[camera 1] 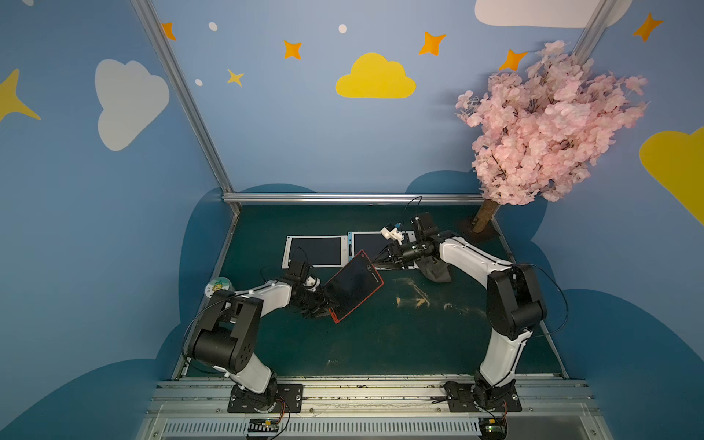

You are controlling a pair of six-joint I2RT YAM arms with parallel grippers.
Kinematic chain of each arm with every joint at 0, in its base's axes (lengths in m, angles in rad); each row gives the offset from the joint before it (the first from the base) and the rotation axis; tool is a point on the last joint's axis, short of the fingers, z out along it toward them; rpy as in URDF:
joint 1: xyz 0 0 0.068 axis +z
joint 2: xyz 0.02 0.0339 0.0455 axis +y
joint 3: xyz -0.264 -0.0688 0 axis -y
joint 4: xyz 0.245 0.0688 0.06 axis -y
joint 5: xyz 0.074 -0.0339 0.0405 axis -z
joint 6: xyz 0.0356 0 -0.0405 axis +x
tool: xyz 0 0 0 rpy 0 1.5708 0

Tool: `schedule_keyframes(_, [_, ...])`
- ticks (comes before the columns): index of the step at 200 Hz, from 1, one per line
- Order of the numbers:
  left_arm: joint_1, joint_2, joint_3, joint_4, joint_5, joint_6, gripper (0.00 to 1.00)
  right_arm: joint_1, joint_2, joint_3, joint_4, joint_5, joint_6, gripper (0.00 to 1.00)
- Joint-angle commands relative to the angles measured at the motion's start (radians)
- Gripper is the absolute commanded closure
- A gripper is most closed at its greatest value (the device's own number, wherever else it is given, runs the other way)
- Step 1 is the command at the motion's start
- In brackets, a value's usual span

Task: Wipe the drawing tablet
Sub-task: Adjust the drawing tablet at the center of the board.

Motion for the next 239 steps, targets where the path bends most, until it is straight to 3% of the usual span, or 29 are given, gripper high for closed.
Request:
schedule_keyframes(1, [-0.032,0.058,-0.001,0.064,0.012,0.017,0.52,0.095,0.057,-0.022,-0.115,-0.056,0.011,0.6])
schedule_keyframes(55, [-0.032,0.06,-0.001,0.066,0.012,0.017,0.52,0.121,0.087,0.001,-0.152,-0.073,-0.017,0.5])
schedule_keyframes(159, [-0.033,0.062,0.001,0.067,0.015,0.018,0.52,0.179,0.131,0.036,-0.18,-0.105,-0.034,0.5])
schedule_keyframes(218, [-0.032,0.06,-0.003,0.076,0.017,0.014,0.52,0.223,0.14,0.023,-0.071,-0.159,0.045,0.26])
schedule_keyframes(239, [-0.033,0.056,-0.006,0.081,0.019,0.011,0.52,0.241,0.142,0.015,0.009,-0.168,0.108,0.26])
